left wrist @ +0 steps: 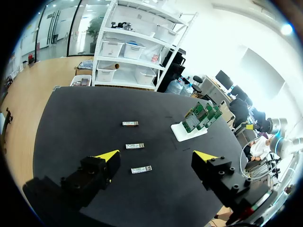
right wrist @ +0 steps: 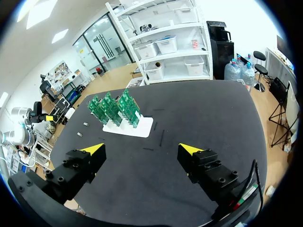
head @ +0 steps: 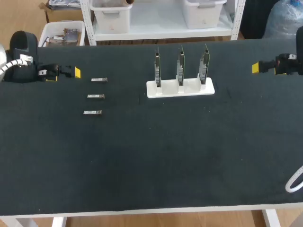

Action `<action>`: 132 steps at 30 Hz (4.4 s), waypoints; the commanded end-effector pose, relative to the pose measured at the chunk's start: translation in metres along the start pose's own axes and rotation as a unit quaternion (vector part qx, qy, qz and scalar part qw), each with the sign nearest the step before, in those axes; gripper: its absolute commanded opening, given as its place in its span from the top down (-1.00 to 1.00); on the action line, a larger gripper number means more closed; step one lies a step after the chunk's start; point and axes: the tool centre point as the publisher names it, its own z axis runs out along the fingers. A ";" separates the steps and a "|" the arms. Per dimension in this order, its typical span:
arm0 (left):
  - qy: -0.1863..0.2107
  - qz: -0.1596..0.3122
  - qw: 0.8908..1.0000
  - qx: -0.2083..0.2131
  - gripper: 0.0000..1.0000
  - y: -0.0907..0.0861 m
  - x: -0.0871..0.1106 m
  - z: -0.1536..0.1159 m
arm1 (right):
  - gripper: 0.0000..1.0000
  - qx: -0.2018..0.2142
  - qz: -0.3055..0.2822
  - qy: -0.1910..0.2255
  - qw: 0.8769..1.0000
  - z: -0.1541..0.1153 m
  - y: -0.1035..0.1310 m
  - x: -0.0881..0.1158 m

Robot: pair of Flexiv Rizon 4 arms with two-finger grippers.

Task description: Pick up the optical module with the left hand, and insert it into the network port with the right hand.

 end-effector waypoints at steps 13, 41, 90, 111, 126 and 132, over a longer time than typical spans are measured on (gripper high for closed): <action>0.000 0.000 1.000 0.000 -1.00 0.000 0.000 0.000 | -1.00 0.000 0.000 0.000 1.000 0.000 0.000 0.000; 0.000 0.000 1.000 0.000 -1.00 0.000 0.000 0.000 | -1.00 0.000 0.000 0.000 1.000 0.000 0.000 0.000; 0.109 0.095 0.989 0.032 -1.00 -0.014 0.005 0.009 | -1.00 0.000 0.000 0.000 1.000 0.000 0.000 0.000; 0.143 0.167 0.972 0.079 -1.00 -0.042 0.009 0.038 | -1.00 0.000 0.000 0.000 1.000 0.000 0.000 0.000; 0.163 0.190 0.966 0.068 -1.00 -0.041 0.014 0.024 | -1.00 0.000 0.000 0.000 1.000 0.000 0.000 0.000; 0.165 0.168 0.970 0.061 -1.00 -0.040 0.011 0.021 | -1.00 0.000 0.000 0.000 1.000 0.000 0.000 0.000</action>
